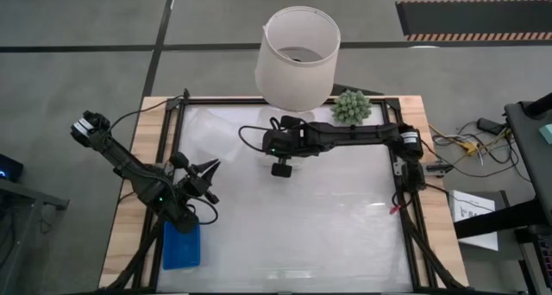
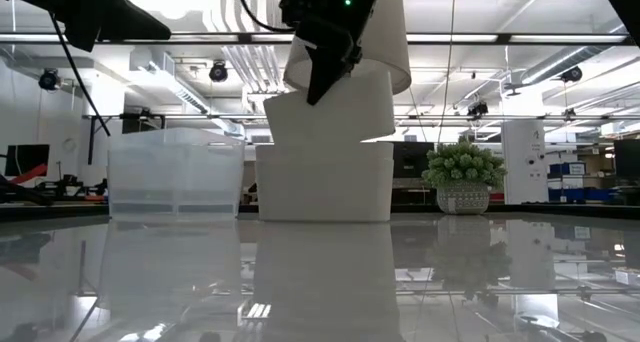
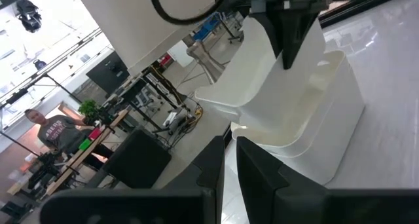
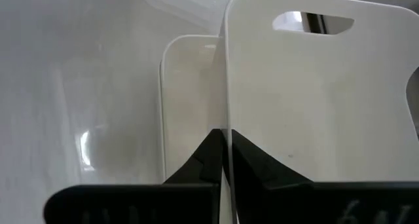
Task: Stack baskets by color
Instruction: Stack the white bin into the upper middle white bin
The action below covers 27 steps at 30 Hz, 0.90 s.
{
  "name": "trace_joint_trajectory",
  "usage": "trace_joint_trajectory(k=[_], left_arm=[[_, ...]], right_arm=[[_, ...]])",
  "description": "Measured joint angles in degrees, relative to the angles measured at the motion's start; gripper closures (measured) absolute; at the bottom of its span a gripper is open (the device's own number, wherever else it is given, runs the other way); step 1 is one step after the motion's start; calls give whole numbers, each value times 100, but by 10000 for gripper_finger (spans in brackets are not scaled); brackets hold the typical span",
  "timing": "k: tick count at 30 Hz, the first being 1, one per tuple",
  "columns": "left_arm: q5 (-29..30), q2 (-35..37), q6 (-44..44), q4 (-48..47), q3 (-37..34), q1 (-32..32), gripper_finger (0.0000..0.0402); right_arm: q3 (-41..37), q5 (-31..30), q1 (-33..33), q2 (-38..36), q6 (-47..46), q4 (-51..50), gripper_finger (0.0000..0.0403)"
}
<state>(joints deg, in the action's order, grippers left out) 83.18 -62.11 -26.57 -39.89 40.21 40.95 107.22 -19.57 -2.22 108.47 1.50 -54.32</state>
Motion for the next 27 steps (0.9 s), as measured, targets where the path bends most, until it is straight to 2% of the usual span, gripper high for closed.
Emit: trace_joint_trajectory(k=[8,15,27], left_arm=[[0,0,5,-3,-2,0,380],[-2,0,7,-3,-2,0,380],[0,-1,5,-3,-2,0,380]], right_arm=[[-716,13,-56,-428,74,614,394],[-1040,26,-72,-438,213,1164,394],[-1098,208,-82,-436,352,1286,394]])
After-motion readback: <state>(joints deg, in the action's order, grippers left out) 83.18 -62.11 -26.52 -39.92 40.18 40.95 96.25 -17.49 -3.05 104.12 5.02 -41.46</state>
